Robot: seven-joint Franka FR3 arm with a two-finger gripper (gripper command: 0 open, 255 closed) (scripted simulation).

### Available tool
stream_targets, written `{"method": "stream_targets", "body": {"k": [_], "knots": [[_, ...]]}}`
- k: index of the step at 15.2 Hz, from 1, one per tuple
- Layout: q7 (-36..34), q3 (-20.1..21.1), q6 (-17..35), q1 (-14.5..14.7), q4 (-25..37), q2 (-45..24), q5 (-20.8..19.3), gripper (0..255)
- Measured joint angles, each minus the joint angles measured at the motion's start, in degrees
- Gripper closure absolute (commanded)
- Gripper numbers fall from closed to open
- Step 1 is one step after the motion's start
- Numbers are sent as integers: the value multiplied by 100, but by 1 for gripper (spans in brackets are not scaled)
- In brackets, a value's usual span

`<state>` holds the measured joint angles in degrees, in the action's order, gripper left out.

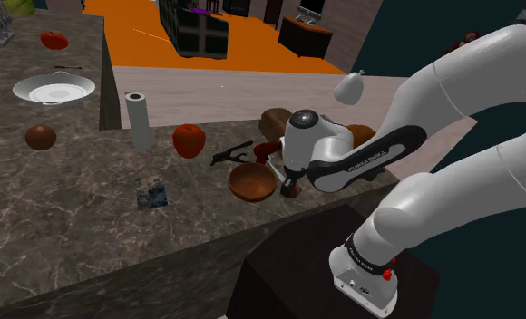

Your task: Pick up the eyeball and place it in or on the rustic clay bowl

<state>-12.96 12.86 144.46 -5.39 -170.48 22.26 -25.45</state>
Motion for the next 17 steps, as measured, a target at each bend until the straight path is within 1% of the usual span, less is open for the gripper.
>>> {"method": "stream_targets", "body": {"k": [3, 5, 11, 12, 17], "knots": [[-232, 67, 370, -297, -25, -350, -402, 0], [-353, 103, 515, -425, -20, -505, -592, 0], [-375, 106, 550, -455, -25, -532, -637, 0], [-375, 106, 550, -455, -25, -532, -637, 255], [-375, 106, 550, -455, -25, -532, -637, 255]]}}
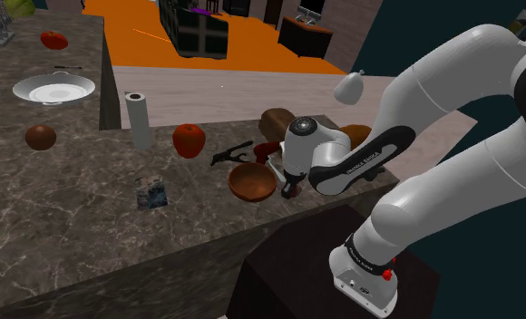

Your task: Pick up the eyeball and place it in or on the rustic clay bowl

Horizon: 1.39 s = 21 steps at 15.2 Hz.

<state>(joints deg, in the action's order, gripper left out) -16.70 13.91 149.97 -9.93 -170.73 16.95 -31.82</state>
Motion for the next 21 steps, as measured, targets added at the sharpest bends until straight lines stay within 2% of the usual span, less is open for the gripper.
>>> {"method": "stream_targets", "body": {"k": [5, 7, 12, 21], "knots": [[-1, 0, 1, -1, 1, -1, -1, 255], [119, -42, -108, 81, 3, 120, 136, 255], [606, -239, -645, 421, -5, 722, 662, 255], [1193, -474, -1673, 797, 193, 1602, 1196, 255]]}}
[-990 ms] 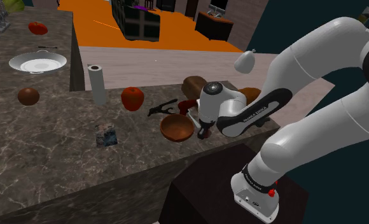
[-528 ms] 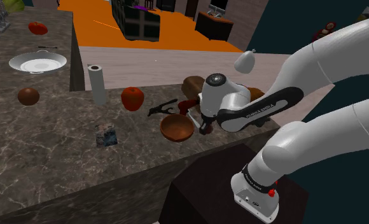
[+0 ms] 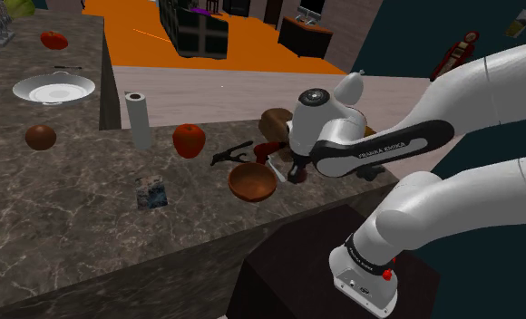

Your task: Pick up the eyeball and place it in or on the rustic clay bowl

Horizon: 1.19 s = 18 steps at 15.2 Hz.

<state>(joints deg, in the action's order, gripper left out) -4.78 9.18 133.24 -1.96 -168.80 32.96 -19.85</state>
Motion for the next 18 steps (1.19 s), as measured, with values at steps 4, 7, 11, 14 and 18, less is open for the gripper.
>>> {"method": "stream_targets", "body": {"k": [4, 7, 11, 14, 18], "knots": [[187, -67, -418, 91, 129, 307, 130, 255], [309, -100, -756, 162, 239, 546, 226, 255], [458, -138, -1167, 213, 455, 757, 310, 255], [466, -105, -1343, 257, 600, 776, 369, 255], [15, 282, -1304, 378, 1226, -15, 519, 255]]}}
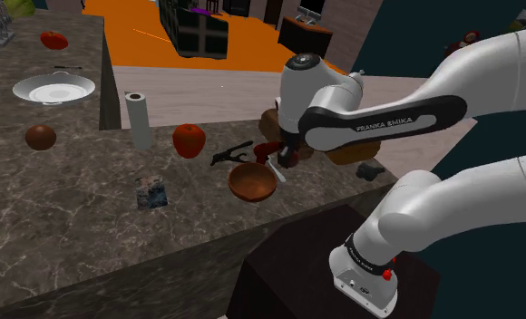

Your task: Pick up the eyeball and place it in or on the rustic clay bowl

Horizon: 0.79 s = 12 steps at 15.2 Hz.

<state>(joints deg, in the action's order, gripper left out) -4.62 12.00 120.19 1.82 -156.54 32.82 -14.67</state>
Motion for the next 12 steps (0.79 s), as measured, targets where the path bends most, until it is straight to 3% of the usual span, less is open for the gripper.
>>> {"method": "stream_targets", "body": {"k": [6, 12], "knots": [[-696, 570, -117, 80, 1139, -1227, 38, 255], [-1040, 721, 244, 41, 1218, -1756, -125, 255]]}}
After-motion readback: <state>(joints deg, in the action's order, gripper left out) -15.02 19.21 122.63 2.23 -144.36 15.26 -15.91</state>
